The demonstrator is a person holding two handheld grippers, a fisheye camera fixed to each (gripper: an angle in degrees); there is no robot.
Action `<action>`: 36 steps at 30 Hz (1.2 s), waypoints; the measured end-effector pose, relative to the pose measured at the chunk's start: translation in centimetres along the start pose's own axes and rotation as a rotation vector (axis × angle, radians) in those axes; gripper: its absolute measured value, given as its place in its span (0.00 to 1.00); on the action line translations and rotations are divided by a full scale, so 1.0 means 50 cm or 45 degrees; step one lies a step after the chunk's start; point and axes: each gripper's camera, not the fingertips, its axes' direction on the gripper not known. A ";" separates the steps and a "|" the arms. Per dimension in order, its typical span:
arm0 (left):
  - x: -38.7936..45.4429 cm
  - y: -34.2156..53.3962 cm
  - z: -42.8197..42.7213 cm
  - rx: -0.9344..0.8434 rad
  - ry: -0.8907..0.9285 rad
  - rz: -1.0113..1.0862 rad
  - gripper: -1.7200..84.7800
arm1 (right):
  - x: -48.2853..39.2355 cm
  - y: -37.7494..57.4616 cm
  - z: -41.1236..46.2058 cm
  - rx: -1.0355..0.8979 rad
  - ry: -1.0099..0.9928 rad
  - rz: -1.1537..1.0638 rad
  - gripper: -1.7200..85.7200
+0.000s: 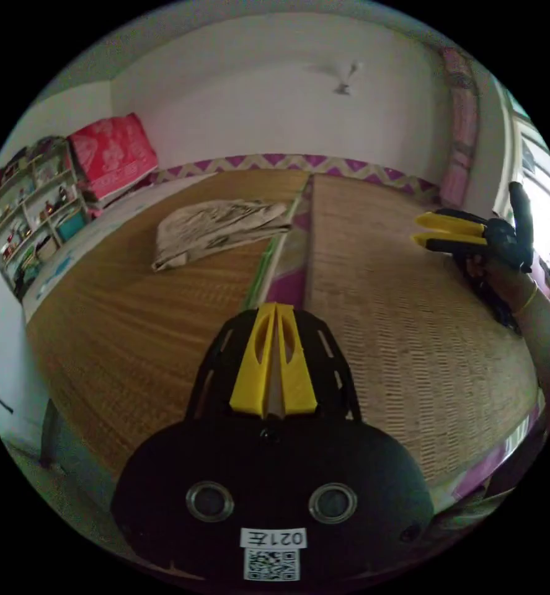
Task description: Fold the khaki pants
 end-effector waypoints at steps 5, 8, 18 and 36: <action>-0.140 0.053 0.048 -0.089 0.014 -0.254 0.01 | -0.111 -0.248 0.222 -0.065 -0.053 -0.210 0.18; -0.144 0.064 0.079 -0.162 -0.006 -0.255 0.01 | -0.166 -0.371 0.334 -0.110 -0.057 -0.290 0.18; -0.179 0.091 0.063 -0.144 0.006 -0.262 0.01 | -0.266 -0.608 0.561 -0.317 0.022 -0.633 0.17; -0.263 0.115 0.052 -0.127 0.078 -0.313 0.01 | -0.193 -0.697 0.290 -0.444 0.220 -0.654 0.01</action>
